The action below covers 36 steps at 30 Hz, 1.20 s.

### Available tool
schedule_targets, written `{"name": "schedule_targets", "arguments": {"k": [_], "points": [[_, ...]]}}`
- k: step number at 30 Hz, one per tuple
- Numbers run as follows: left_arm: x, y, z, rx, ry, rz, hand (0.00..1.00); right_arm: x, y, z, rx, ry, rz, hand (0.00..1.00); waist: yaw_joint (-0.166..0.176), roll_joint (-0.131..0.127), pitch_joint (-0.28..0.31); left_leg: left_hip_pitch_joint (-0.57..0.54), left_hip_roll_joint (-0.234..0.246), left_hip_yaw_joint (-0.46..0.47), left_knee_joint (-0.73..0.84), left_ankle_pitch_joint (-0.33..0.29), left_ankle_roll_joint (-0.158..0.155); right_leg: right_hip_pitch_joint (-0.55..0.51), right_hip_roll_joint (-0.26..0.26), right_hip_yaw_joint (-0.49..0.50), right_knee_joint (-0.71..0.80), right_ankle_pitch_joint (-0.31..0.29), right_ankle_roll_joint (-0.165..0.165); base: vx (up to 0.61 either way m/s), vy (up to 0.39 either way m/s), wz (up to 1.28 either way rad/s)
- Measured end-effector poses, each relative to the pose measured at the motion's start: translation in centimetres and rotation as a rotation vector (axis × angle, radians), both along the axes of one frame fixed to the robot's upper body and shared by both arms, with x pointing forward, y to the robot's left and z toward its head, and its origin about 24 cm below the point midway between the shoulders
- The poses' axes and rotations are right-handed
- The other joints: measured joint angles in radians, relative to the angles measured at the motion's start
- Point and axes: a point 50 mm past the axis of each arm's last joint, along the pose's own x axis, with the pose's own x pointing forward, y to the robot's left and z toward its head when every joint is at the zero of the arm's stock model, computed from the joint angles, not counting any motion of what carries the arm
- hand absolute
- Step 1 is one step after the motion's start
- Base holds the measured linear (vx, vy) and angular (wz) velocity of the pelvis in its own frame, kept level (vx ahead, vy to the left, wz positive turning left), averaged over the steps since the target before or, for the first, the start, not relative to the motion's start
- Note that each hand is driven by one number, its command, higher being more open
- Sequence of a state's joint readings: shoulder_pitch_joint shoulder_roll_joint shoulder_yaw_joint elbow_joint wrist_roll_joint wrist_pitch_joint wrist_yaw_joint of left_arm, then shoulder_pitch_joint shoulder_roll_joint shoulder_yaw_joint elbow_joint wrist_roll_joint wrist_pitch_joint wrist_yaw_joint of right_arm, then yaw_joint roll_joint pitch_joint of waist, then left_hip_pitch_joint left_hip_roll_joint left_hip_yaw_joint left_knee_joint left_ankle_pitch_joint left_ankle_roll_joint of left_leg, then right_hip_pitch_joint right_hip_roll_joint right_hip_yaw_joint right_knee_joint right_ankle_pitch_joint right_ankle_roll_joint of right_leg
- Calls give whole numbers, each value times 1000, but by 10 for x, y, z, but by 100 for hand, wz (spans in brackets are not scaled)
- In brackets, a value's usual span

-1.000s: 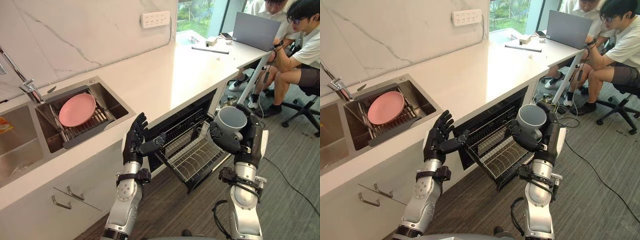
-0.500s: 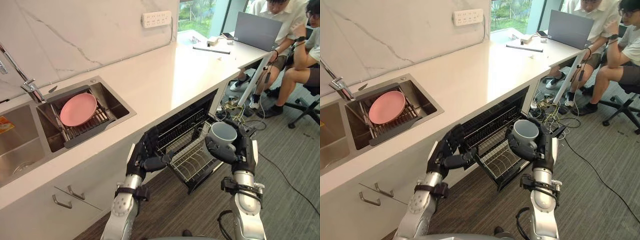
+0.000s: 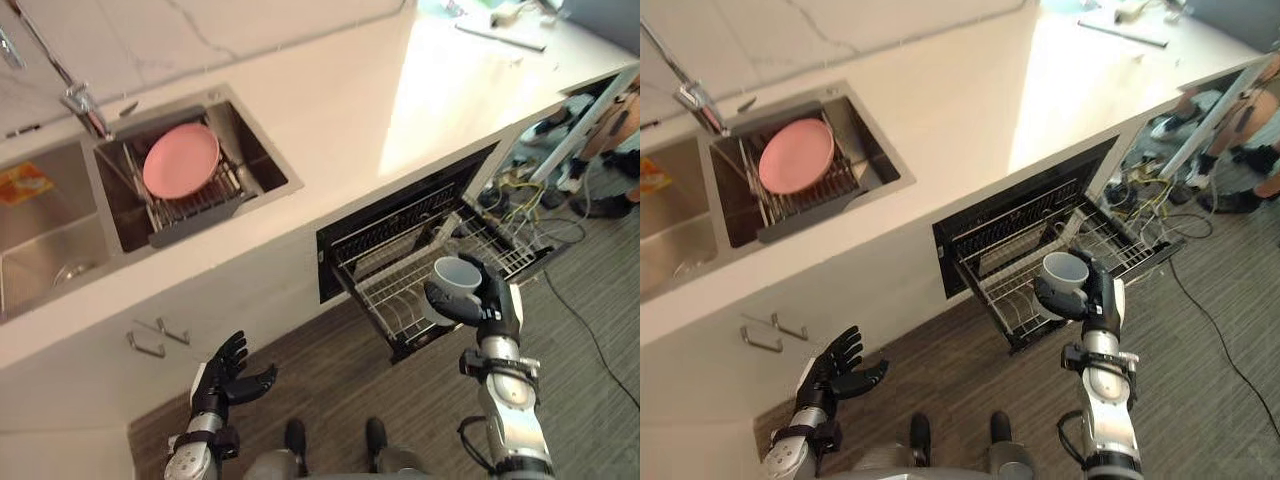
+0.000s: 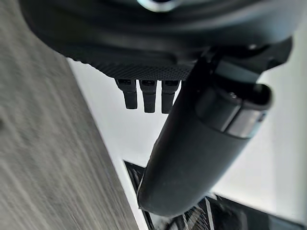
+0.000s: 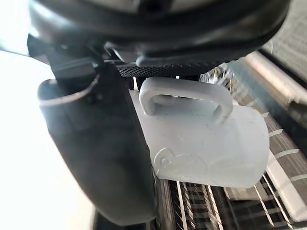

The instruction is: Walk over to the sink, pick up the cup, carry it to the dishwasher, place the cup inside the dishwasher, then close the dishwasher door

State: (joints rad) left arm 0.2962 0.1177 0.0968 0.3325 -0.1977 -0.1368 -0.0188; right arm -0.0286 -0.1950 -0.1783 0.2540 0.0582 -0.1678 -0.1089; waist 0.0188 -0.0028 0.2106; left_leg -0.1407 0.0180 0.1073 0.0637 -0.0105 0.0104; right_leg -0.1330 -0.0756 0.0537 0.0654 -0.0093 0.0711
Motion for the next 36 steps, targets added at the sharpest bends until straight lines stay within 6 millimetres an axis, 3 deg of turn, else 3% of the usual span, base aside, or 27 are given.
{"name": "schedule_targets", "arguments": {"k": [10, 15, 21, 22, 32, 36], "points": [[35, 23, 22, 89, -117, 91, 90, 51, 3, 46, -84, -134, 24, 30, 47, -3, 129, -143, 3, -17, 68, 10, -1, -153, 0, -13, 99, -12, -8, -59, -16, 4], [47, 30, 33, 100, -177, 127, 90, 67, -2, 67, -154, -177, -10, 30, 52, -1, 176, -196, 4, -24, 71, 29, -1, -219, -3, -16, 136, -15, -11, -57, -19, 4], [56, 31, 40, 96, -220, 153, 90, 72, -3, 76, -170, -193, -32, 30, 68, 5, 200, -229, 6, -26, 70, 39, -6, -266, 0, -16, 165, -21, -15, -23, -19, 1], [58, 30, 42, 86, -233, 163, 90, 73, -2, 75, -176, -189, -32, 90, 73, 7, 201, -235, 8, -27, 70, 40, -7, -272, 2, -16, 166, -21, -16, 0, 0, 0], [60, 22, 41, 51, -246, 189, 90, 74, 8, 71, -141, -183, -35, 90, 78, 16, 206, -228, 12, -37, 52, 48, -15, -270, 5, -27, 169, -27, -25, 6, -8, 2], [60, 21, 42, 49, -249, 193, 90, 65, 12, 58, -111, -155, -37, 90, 78, 15, 209, -185, 13, -44, 42, 47, -17, -232, 6, -35, 181, -45, -29, 10, -23, 6]]}}
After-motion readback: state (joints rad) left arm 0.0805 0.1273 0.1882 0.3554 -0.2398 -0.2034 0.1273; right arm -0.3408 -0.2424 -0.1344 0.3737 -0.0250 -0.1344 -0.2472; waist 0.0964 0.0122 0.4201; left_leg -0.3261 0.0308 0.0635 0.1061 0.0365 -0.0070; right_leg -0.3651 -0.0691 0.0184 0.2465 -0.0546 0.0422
